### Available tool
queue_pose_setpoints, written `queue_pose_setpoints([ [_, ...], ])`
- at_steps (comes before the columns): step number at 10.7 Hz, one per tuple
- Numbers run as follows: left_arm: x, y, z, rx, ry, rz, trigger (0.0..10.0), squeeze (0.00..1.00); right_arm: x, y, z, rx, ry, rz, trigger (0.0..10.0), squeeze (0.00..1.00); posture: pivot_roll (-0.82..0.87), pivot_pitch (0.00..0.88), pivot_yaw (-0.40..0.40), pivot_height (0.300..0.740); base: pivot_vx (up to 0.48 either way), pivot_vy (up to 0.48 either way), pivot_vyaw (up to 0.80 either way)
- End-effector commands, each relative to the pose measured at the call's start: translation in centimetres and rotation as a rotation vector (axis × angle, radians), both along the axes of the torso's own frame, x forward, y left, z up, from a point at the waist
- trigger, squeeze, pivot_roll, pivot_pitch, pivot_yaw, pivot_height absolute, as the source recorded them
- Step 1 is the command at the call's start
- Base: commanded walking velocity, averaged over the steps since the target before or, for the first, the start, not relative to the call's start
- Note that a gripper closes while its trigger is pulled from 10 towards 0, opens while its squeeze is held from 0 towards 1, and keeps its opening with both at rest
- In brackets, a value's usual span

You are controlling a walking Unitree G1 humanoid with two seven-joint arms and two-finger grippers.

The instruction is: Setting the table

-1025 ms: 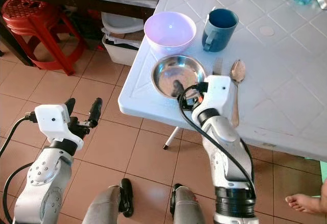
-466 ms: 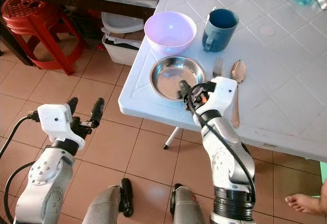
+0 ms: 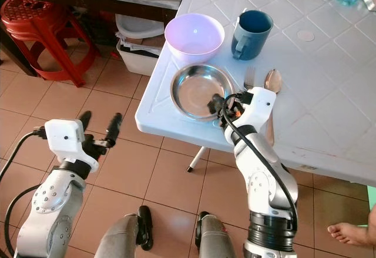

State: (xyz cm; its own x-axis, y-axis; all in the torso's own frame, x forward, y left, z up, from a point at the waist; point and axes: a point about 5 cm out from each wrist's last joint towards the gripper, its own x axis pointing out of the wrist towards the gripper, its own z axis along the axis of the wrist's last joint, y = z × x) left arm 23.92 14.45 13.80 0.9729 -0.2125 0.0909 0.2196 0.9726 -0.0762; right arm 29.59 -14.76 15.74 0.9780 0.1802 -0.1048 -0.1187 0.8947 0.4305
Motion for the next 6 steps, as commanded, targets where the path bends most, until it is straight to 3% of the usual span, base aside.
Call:
queue_pose_setpoints([
  [1, -0.3, -0.2, -0.3, -0.009, 0.014, -0.038, 10.0, 0.0, -0.7, 0.0, -3.4, -0.008, 0.182, -0.011, 0.0, 0.0, -0.02, 0.269, 0.007, 0.74, 0.0, 0.0, 0.0],
  [3, -0.7, -0.7, -0.2, -0.051, 0.015, -0.121, 10.0, 0.0, -0.5, -0.8, -3.7, -0.02, 0.212, -0.056, 0.0, 0.0, -0.02, 0.266, 0.005, 0.74, 0.0, 0.0, 0.0],
  [6, -0.7, -0.4, -0.3, -0.064, 0.024, -0.148, 10.0, 0.0, -0.4, -1.1, -3.9, 0.0, 0.239, -0.096, 0.0, 0.0, -0.02, 0.266, 0.004, 0.74, 0.0, 0.0, 0.0],
])
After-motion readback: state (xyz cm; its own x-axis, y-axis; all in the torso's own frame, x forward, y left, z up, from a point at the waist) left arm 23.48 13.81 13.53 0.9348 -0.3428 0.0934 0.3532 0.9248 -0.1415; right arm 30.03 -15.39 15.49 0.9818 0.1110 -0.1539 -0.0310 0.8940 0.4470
